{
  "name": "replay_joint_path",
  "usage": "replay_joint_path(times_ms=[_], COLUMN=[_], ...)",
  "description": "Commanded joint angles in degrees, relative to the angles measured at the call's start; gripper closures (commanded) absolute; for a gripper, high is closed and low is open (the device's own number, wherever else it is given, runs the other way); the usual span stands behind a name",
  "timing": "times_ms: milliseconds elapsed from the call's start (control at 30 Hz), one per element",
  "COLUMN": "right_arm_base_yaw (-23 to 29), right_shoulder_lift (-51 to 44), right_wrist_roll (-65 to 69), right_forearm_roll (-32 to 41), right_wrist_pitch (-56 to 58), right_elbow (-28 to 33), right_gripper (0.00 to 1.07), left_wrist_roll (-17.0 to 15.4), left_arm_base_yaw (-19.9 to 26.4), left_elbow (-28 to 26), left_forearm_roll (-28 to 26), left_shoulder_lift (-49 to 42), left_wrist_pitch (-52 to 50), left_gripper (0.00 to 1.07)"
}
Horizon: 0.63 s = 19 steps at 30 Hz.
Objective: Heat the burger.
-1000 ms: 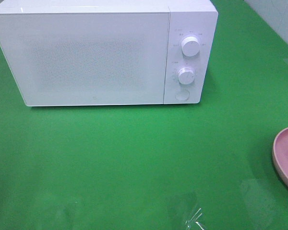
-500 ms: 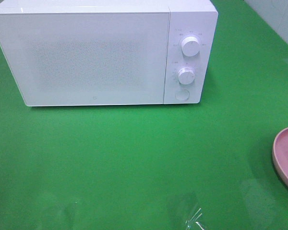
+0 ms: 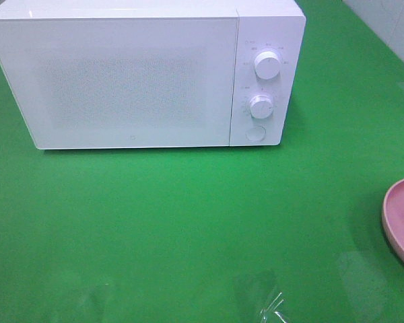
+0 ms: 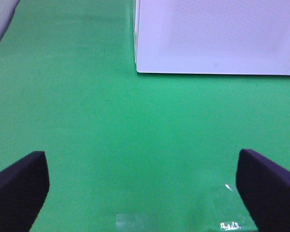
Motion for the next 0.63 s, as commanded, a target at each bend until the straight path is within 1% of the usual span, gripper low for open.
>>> replay_joint_path(times_ms=[33, 633], right_arm_base_yaw=[-0.5, -0.5], right_shoulder_lift=[-1.7, -1.7], right_wrist_roll=[-0.5, -0.5], right_forearm_roll=[-0.2, -0.2], right_wrist_pitch=[-0.4, -0.4], right_elbow=[0.3, 0.3], right_gripper=[0.33, 0.33], left_wrist_roll=[0.1, 0.1], left_arm_base_yaw=[0.2, 0.2], left_elbow=[0.1, 0.1], left_forearm_roll=[-0.3, -0.3], left_shoulder_lift=[-1.3, -1.4], left_wrist_pitch=[-0.5, -0.5], left_gripper=[0.09, 0.09])
